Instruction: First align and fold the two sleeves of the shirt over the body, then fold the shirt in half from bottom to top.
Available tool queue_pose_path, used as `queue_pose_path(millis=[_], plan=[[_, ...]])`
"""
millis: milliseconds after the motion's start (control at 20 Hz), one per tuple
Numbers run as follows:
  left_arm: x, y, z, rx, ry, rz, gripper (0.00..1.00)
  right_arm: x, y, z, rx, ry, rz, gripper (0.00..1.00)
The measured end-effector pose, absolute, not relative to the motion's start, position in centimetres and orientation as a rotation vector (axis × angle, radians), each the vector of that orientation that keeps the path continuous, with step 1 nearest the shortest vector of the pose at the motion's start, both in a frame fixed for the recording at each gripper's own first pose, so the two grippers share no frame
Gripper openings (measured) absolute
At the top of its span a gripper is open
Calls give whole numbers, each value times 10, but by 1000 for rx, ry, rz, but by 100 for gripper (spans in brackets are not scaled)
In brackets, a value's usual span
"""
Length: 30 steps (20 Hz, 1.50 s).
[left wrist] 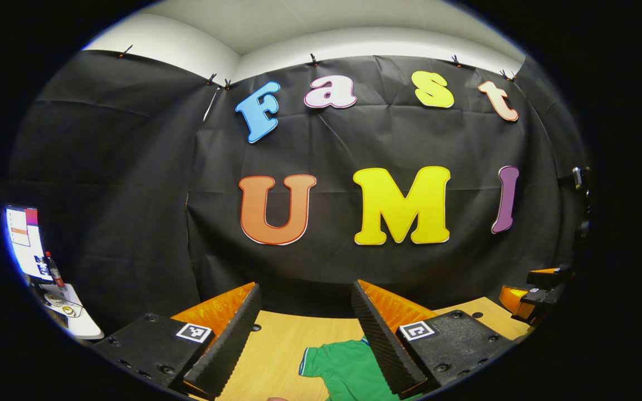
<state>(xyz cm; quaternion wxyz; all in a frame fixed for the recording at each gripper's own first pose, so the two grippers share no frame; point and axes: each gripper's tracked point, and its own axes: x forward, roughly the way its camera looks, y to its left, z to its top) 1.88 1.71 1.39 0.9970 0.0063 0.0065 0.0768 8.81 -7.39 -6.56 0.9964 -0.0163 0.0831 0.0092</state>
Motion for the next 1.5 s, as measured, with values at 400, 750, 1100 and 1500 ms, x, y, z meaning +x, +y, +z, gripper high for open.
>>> queue_pose_path(millis=[400,750,1100,1500], plan=[[36,18,18,23,25,195,100,137,-114,-144,-76,294,11,97],[46,9,20,29,18,198,100,156,-134,-204,-98,413,26,97],[47,2,16,33,31,199,100,166,-144,-247,-94,497,38,95],[42,1,16,42,44,195,100,184,-157,-309,-120,613,30,95]])
